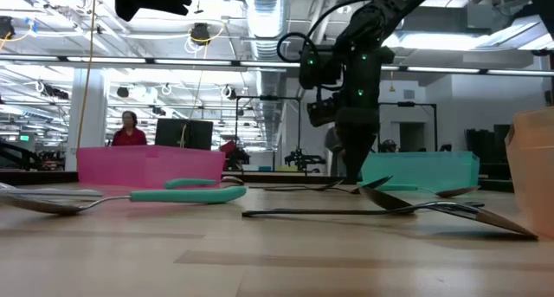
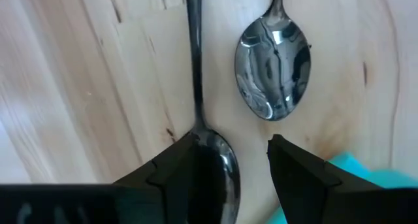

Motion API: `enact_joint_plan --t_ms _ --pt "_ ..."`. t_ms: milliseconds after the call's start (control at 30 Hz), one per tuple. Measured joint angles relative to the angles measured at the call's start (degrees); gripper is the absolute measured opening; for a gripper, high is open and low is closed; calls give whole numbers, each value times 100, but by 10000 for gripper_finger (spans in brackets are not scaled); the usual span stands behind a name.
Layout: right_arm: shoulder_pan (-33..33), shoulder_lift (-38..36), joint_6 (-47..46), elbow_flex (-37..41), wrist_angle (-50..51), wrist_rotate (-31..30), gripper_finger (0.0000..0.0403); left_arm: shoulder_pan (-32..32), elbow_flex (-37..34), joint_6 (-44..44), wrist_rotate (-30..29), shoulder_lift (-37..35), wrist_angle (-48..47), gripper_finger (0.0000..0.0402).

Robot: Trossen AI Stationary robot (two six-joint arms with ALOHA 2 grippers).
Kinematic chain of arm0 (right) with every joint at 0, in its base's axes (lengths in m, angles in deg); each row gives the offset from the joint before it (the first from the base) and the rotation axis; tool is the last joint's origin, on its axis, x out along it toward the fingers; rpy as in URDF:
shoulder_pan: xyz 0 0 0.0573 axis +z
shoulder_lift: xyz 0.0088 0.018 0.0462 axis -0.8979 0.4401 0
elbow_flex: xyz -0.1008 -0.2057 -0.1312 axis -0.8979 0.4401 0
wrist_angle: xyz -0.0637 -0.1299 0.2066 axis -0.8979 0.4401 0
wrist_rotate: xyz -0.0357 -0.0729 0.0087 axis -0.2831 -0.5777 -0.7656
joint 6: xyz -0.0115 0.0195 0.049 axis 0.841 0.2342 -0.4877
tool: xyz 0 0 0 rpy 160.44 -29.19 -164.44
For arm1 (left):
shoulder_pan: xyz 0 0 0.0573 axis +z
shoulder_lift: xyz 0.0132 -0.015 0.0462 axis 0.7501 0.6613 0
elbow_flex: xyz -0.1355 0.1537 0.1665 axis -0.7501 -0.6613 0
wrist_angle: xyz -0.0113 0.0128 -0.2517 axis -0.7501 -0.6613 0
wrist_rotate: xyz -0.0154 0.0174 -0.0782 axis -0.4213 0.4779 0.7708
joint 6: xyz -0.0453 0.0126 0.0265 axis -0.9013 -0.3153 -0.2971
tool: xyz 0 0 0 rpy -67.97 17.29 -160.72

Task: Sort silverware by color (type)
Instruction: Put the black spoon into the orange bin

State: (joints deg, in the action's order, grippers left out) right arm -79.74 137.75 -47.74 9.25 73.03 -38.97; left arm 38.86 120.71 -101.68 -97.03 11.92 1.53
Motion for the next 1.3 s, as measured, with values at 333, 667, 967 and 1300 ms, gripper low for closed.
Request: enact_joint_plan --t_ms 333,667,967,1300 --pt "-92 13 44 195 -55 294 211 0 0 7 -22 0 -61 100" --pt "193 17 -291 286 -1065 149 211 2 0 7 -50 0 -63 100" --pt "75 17 -307 286 -1183 73 210 2 0 2 -50 0 -61 100" --pt "103 17 -215 286 -1361 -102 210 2 0 -28 -50 0 -59 100"
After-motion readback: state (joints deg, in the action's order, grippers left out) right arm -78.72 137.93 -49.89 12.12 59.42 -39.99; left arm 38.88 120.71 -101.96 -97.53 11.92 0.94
